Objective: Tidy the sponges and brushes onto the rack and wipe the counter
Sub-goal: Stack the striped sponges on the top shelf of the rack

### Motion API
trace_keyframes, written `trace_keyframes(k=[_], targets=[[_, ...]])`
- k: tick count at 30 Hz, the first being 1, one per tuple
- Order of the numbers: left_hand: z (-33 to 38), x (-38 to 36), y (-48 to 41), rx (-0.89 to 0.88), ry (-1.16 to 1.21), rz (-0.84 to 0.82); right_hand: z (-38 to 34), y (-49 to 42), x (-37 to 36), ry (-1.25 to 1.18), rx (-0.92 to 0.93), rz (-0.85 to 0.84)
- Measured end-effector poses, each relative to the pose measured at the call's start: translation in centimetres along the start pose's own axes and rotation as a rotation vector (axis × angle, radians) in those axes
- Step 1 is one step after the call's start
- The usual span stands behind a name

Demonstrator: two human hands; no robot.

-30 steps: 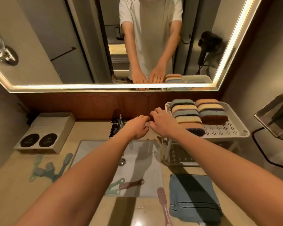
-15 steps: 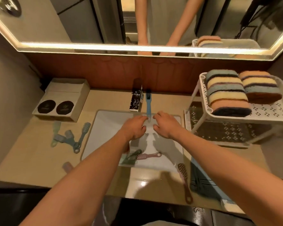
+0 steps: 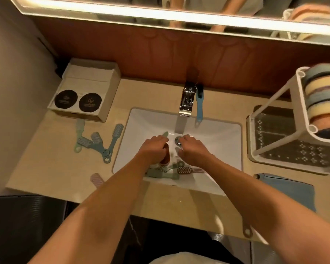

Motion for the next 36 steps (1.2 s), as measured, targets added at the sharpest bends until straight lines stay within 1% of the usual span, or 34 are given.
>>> trace_keyframes(k=[4,8,11,14,17,20,24,28,31,33,36], targets=[[-3.0,-1.7,-0.5,0.043,0.053,-0.017,-1.5,-1.9,-2.3,-0.039,-0.007,-0.027],[-4.9,-3.7,-1.3,0.085,0.136,-0.087,-2.1,-3.4,-4.8,-0.080,-0.052,-0.118],[-6.1,-5.2,-2.1,0.081,0.185,-0.137,-2.2,-4.1,-6.8,-0.195,-0.119,-0.186],[-7.2,-6.4,-3.0,0.086,0.222,-0.192,-2.4,-4.6,-8.5,-0.367,-0.187,-0.218],[-7.7,-7.1,-3.8,0.049,0.212,-0.243,-2.3,-5.1,-10.0,-0.446,-0.275,-0.228],[-8.1,-7.6,-4.6,0.052,0.245,-0.227,-1.8,-5.8,-11.1,-0.441,-0.378,-0.228],[-8.5,-8.0,-5.3,0.091,0.366,-0.199,-2.0,-6.5,-12.4,-0.533,-0.468,-0.246],[-8.1,-7.9,-5.8,0.222,0.576,-0.187,-2.6,-6.9,-12.9,-0.757,-0.640,-0.218],[-7.7,-7.8,-5.9,0.292,0.673,-0.194,-2.4,-7.2,-13.1,-0.907,-0.762,-0.171],[-7.4,-7.4,-5.8,0.341,0.742,-0.188,-2.0,-7.2,-13.1,-0.951,-0.801,-0.151],[-6.7,-6.3,-5.6,0.390,0.788,-0.129,-1.5,-7.1,-12.9,-0.982,-0.798,-0.165]])
Point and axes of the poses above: each hand's wrist, its own y-axis away from the middle knuckle, its own x-axis out of the back of the hand, z = x × y, the point moved 4 cm from there along -y, towards the middle knuckle, and after that the axes turned 6 degrees about -x, right-handed, at the moved point
